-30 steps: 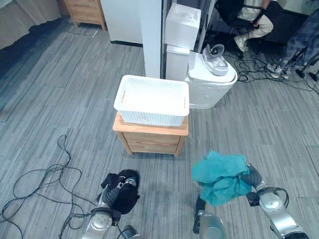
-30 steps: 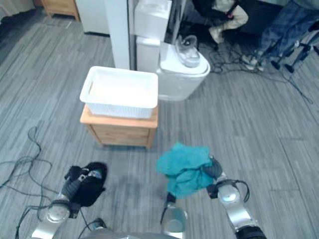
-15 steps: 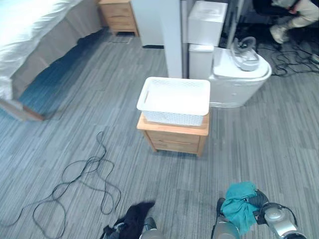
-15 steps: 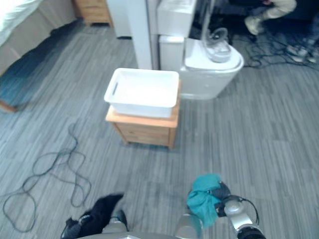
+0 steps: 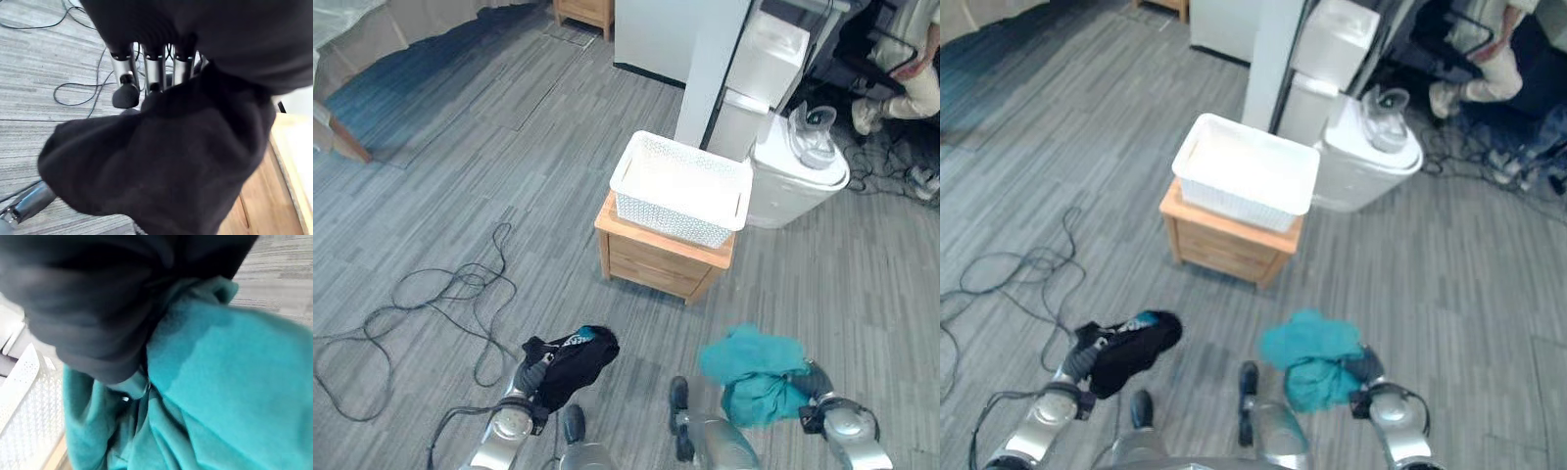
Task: Tidy up the quilt and then pick up the clothes from the bed and put them into the laundry hamper.
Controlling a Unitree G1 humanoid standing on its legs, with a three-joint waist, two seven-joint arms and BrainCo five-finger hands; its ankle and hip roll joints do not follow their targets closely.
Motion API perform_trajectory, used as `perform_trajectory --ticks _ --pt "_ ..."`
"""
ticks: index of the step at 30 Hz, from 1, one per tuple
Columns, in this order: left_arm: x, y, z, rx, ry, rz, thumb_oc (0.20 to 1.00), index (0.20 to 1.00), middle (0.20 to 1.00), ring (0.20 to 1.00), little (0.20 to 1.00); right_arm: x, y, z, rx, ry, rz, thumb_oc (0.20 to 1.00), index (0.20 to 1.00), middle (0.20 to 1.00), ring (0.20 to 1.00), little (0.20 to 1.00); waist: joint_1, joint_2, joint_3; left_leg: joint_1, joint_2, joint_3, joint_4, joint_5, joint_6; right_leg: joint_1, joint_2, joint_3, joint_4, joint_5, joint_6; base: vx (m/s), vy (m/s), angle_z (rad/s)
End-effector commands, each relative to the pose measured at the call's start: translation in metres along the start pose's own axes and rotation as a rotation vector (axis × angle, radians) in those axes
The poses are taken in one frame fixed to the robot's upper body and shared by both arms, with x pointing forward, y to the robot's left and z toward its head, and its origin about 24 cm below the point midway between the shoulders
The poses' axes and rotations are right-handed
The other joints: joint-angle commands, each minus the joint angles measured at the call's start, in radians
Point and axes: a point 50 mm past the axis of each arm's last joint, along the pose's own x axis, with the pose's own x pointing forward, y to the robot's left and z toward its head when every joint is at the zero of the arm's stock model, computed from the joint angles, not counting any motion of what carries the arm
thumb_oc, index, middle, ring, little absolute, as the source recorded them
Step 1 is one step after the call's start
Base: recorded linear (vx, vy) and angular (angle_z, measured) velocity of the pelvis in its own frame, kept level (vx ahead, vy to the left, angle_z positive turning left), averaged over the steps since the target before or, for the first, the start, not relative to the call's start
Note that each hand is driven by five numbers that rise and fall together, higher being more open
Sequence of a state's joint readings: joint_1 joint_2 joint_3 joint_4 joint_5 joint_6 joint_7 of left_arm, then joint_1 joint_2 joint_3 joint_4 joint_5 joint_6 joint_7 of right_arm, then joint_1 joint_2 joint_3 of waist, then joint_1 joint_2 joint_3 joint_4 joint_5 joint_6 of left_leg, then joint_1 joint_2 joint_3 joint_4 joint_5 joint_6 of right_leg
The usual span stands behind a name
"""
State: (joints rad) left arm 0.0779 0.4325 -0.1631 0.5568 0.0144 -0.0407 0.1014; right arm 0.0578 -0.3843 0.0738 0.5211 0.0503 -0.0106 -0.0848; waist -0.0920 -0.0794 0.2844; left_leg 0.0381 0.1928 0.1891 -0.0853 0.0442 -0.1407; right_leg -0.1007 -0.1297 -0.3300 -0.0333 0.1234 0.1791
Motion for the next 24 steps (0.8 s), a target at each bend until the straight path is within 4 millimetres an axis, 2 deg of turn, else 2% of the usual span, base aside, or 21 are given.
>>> perform_trajectory --ticks 1,2,4,5,6,7,8,10,11,12,13,14,15,17,18,21,24 --pt "0.009 0.032 0.056 0.001 -0.247 0.118 0.2 0.2 0.2 0.2 0.2 0.005 -0.02 0.048 0.023 -0.226 -0.08 0.2 0.2 0.2 0.2 0.2 -0.025 0.009 -0.028 0.18 -0.042 -0.002 -0.002 -0.162 -0.004 -0.183 -0.056 -0.108 -0.014 0.02 0.063 0.71 0.082 -0.47" --pt "0.006 0.024 0.068 -0.026 -0.323 0.112 0.2 0.2 0.2 0.2 0.2 0.001 -0.033 0.06 0.008 -0.296 -0.099 0.2 0.2 0.2 0.2 0.2 -0.044 0.017 -0.057 0.233 -0.068 -0.019 0.156 -0.22 -0.009 -0.112 -0.02 -0.081 0.001 0.012 0.002 0.54 0.075 -0.04" --pt "0.006 0.024 0.069 -0.026 -0.323 0.112 0.2 0.2 0.2 0.2 0.2 0.001 -0.033 0.06 0.008 -0.297 -0.099 0.2 0.2 0.2 0.2 0.2 -0.05 0.013 -0.06 0.223 -0.072 -0.026 0.161 -0.217 -0.008 -0.117 -0.027 -0.085 0.003 0.013 0.001 0.47 0.026 0.26" --pt "0.005 0.017 0.08 -0.117 -0.371 0.104 0.2 0.2 0.2 0.2 0.2 0.003 -0.046 0.083 -0.045 -0.367 -0.127 0.2 0.2 0.2 0.2 0.2 -0.037 0.035 -0.053 0.137 -0.036 -0.042 0.521 -0.073 -0.096 0.009 0.007 -0.088 -0.024 -0.008 -0.058 0.55 -0.039 0.2" --pt "0.004 0.017 0.08 -0.125 -0.37 0.105 0.2 0.2 0.2 0.2 0.2 0.003 -0.049 0.09 -0.06 -0.39 -0.133 0.2 0.2 0.2 0.2 0.2 -0.02 0.021 -0.04 0.074 -0.047 -0.077 0.651 -0.028 -0.111 0.043 0.013 -0.063 -0.036 -0.024 -0.077 0.53 -0.039 -0.1" --pt "0.004 0.017 0.08 -0.124 -0.371 0.105 0.2 0.2 0.2 0.2 0.2 0.003 -0.049 0.091 -0.059 -0.391 -0.134 0.2 0.2 0.2 0.2 0.2 -0.023 0.016 -0.041 0.067 -0.054 -0.08 0.654 -0.023 -0.109 0.039 0.006 -0.065 -0.036 -0.021 -0.077 0.21 -0.047 -0.69" --pt "0.005 0.017 0.081 -0.126 -0.372 0.113 0.2 0.2 0.2 0.2 0.2 0.003 -0.051 0.095 -0.069 -0.405 -0.142 0.2 0.2 0.2 0.2 0.2 -0.008 -0.009 -0.03 -0.012 -0.062 -0.09 0.749 -0.039 -0.102 0.07 0.003 -0.035 -0.046 -0.036 -0.084 0.23 -0.005 -1.09" --pt "0.004 0.019 0.087 -0.129 -0.394 0.118 0.2 0.2 0.2 0.2 0.2 0.002 -0.051 0.114 -0.086 -0.475 -0.143 0.2 0.2 0.2 0.2 0.2 0.02 -0.023 -0.016 -0.104 -0.037 -0.068 0.701 -0.087 -0.066 0.102 0.005 0.016 -0.054 -0.064 -0.069 0.38 0.129 -0.7" --pt "0.004 0.019 0.09 -0.133 -0.411 0.116 0.2 0.2 0.2 0.2 0.2 0.0 -0.052 0.125 -0.096 -0.52 -0.141 0.2 0.2 0.2 0.2 0.2 0.036 -0.023 -0.013 -0.129 -0.02 -0.065 0.59 -0.1 -0.05 0.114 0.004 0.043 -0.054 -0.075 -0.053 0.38 0.285 -0.38" --pt "0.003 0.018 0.093 -0.136 -0.426 0.107 0.2 0.2 0.2 0.2 0.2 -0.002 -0.052 0.134 -0.106 -0.558 -0.137 0.2 0.2 0.2 0.2 0.2 0.048 -0.01 -0.018 -0.124 -0.004 -0.069 0.458 -0.116 -0.037 0.13 0.012 0.065 -0.054 -0.087 -0.042 0.46 0.494 -0.6" --pt "0.002 0.022 0.093 -0.131 -0.43 0.124 0.2 0.2 0.2 0.2 0.2 -0.005 -0.054 0.145 -0.126 -0.61 -0.143 0.2 0.2 0.2 0.2 0.2 0.074 0.013 -0.028 -0.118 0.018 -0.105 0.192 -0.034 -0.041 0.146 0.01 0.099 -0.051 -0.098 -0.022 0.35 0.367 -0.67" --pt "0.002 0.022 0.093 -0.133 -0.429 0.124 0.2 0.2 0.2 0.2 0.2 -0.005 -0.054 0.145 -0.128 -0.609 -0.143 0.2 0.2 0.2 0.2 0.2 0.078 0.014 -0.027 -0.091 0.019 -0.097 0.154 -0.017 -0.044 0.151 0.012 0.103 -0.049 -0.102 -0.023 0.39 0.373 -0.91" --pt "0.002 0.019 0.089 -0.1 -0.416 0.12 0.2 0.2 0.2 0.2 0.2 -0.007 -0.06 0.149 -0.147 -0.628 -0.177 0.2 0.2 0.2 0.2 0.2 0.089 0.024 -0.034 -0.052 0.023 -0.146 0.121 -0.009 -0.046 0.188 0.025 0.125 -0.041 -0.137 -0.019 0.23 0.15 -0.85" --pt "0.002 0.019 0.095 -0.097 -0.441 0.109 0.2 0.2 0.2 0.2 0.2 -0.01 -0.06 0.153 -0.174 -0.649 -0.165 0.2 0.2 0.2 0.2 0.2 0.08 0.019 -0.037 -0.055 0.017 -0.154 0.128 -0.019 -0.045 0.19 0.016 0.127 -0.026 -0.132 -0.02 0.19 0.176 -0.78" --pt "0.001 0.02 0.099 -0.084 -0.46 0.1 0.2 0.2 0.2 0.2 0.2 -0.014 -0.06 0.167 -0.179 -0.708 -0.157 0.2 0.2 0.2 0.2 0.2 0.074 0.017 -0.052 -0.032 -0.005 -0.133 0.103 -0.031 -0.028 0.186 0.003 0.139 -0.001 -0.129 -0.015 0.18 0.222 -0.42" --pt "0.0 0.025 0.101 -0.071 -0.472 0.101 0.2 0.2 0.2 0.2 0.2 -0.019 -0.057 0.175 -0.169 -0.752 -0.151 0.2 0.2 0.2 0.2 0.2 0.074 0.007 -0.07 0.006 -0.018 -0.099 0.053 -0.026 -0.019 0.179 -0.012 0.163 0.011 -0.128 0.002 0.15 0.186 -0.22" --pt "-0.004 0.038 0.1 -0.064 -0.486 0.136 0.2 0.2 0.2 0.2 0.2 -0.031 -0.052 0.206 -0.198 -0.886 -0.127 0.2 0.2 0.2 0.2 0.2 0.092 -0.005 -0.102 0.046 -0.028 -0.06 0.009 -0.034 0.0 0.175 -0.04 0.19 0.001 -0.107 0.025 0.12 0.131 -0.38"
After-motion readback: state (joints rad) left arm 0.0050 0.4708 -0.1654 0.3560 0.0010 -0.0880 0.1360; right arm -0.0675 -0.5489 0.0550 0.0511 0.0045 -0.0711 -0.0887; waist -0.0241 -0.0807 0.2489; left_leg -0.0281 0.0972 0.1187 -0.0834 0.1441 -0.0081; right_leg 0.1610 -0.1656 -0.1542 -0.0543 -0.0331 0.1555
